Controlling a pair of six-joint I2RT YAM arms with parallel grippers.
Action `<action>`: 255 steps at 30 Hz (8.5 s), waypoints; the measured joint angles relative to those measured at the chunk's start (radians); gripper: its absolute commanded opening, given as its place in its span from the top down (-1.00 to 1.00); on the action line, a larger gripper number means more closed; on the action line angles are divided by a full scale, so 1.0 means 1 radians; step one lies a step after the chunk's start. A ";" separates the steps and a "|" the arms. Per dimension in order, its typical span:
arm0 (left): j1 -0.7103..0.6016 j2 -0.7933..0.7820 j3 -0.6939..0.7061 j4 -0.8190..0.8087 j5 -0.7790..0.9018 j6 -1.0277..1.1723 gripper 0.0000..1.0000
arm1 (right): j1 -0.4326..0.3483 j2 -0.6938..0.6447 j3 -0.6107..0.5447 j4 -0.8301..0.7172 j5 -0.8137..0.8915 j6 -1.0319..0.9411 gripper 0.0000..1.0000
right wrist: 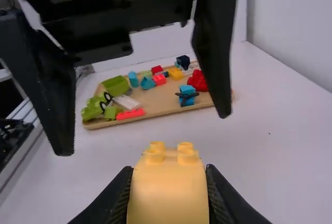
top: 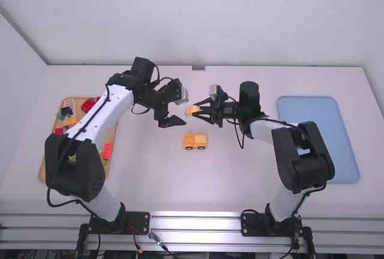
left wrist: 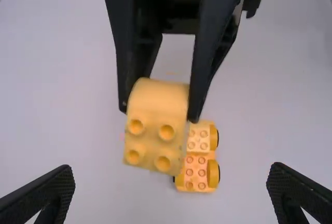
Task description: Assemble lego blocks to make yellow taxi
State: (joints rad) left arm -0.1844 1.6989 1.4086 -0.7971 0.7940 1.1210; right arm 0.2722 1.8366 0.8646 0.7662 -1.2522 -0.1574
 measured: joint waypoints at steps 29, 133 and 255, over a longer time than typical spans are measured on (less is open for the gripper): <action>-0.016 0.063 -0.002 0.016 0.026 -0.051 0.14 | 0.024 0.000 0.000 0.001 -0.023 -0.035 0.44; -0.250 0.063 -0.461 0.420 -0.836 -3.166 0.95 | -0.158 0.000 0.000 -0.149 0.372 0.129 -0.98; 0.257 0.243 -0.570 0.647 0.137 0.346 -0.30 | 0.015 0.246 -0.155 -0.063 0.135 -0.514 -0.98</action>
State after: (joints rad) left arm 0.0727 1.9419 0.8383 -0.1497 0.9314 1.4666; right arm 0.2874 2.0830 0.7097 0.7029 -1.1172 -0.6716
